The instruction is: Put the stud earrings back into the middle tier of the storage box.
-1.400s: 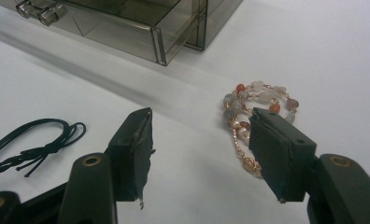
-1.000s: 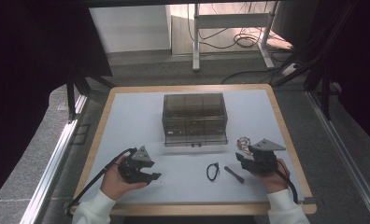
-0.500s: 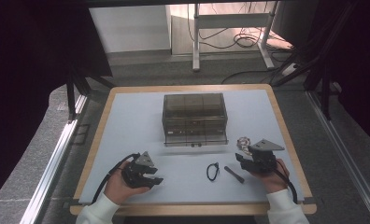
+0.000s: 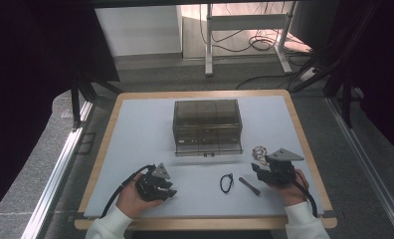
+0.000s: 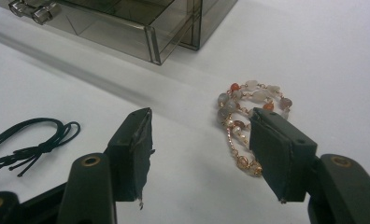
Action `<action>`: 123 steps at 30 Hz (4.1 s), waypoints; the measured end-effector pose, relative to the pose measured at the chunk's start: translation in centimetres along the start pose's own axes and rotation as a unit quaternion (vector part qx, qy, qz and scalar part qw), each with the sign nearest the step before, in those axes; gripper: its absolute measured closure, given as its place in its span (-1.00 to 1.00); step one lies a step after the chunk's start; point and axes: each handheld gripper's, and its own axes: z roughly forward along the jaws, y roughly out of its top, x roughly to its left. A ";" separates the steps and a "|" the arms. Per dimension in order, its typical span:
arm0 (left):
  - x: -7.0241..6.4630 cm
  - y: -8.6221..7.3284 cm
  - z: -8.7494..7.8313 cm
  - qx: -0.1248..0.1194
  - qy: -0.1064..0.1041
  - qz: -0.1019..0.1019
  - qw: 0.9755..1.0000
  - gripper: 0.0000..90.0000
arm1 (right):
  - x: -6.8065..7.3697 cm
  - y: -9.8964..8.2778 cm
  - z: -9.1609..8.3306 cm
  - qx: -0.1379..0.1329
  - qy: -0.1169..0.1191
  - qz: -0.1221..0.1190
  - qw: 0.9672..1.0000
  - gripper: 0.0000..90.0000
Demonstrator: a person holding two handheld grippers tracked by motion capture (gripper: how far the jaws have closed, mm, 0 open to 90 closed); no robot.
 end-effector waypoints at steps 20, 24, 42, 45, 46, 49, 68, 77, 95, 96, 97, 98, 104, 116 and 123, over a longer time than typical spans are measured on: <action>-0.6 0.2 0.8 0.018 0.030 0.022 0.999 0.70 | -0.1 0.0 0.0 0.001 -0.002 0.001 1.000 -0.12; -0.6 0.3 0.8 0.018 0.027 0.025 0.999 0.81 | -0.1 0.0 0.0 0.000 -0.002 0.001 1.000 -0.12; 0.4 0.3 0.5 0.007 -0.002 0.011 1.000 0.90 | -0.3 -0.1 0.0 0.001 -0.006 0.004 1.000 -0.12; 0.7 0.4 0.1 0.001 -0.006 0.008 1.000 0.90 | -0.3 -0.1 0.1 0.002 -0.006 0.004 1.000 -0.12; 0.8 0.4 0.0 -0.002 -0.006 0.006 1.000 0.90 | -0.3 -0.1 0.1 0.002 -0.006 0.004 1.000 -0.12; 1.1 0.7 -0.5 -0.007 -0.006 0.004 1.000 0.90 | -0.3 -0.1 0.2 0.003 -0.005 0.003 1.000 -0.12; 2.3 3.1 -2.4 -0.035 -0.006 0.004 0.999 0.90 | -0.3 -0.2 0.2 0.004 -0.004 0.003 1.000 -0.12; 2.6 3.8 -2.5 -0.039 -0.007 0.001 0.999 0.90 | -0.3 -0.2 0.2 0.005 -0.004 0.003 1.000 -0.12; 4.7 6.9 -3.0 -0.056 -0.002 -0.010 0.998 0.90 | -0.3 -0.2 0.3 0.004 -0.004 0.003 1.000 -0.12; 4.8 7.2 -3.1 -0.058 -0.002 -0.010 0.998 0.90 | -0.4 -0.2 0.3 0.004 -0.004 0.004 1.000 -0.12; 4.9 7.4 -3.1 -0.059 -0.002 -0.010 0.998 0.90 | -0.4 -0.2 0.3 0.005 -0.004 0.003 1.000 -0.12; 5.1 7.7 -3.1 -0.062 -0.001 -0.012 0.998 0.90 | -0.3 -0.2 0.3 0.005 -0.004 0.003 1.000 -0.12; 6.0 9.2 -2.7 -0.064 0.004 -0.014 0.998 0.90 | -0.3 -0.2 0.2 0.005 -0.004 0.002 1.000 -0.12; 7.5 11.4 -0.8 -0.055 0.011 -0.024 0.998 0.90 | -0.4 -0.2 0.1 0.003 -0.005 0.004 1.000 -0.12; 8.1 11.6 0.3 -0.050 0.008 -0.035 0.998 0.90 | -0.5 -0.2 0.1 0.002 -0.007 0.005 1.000 -0.12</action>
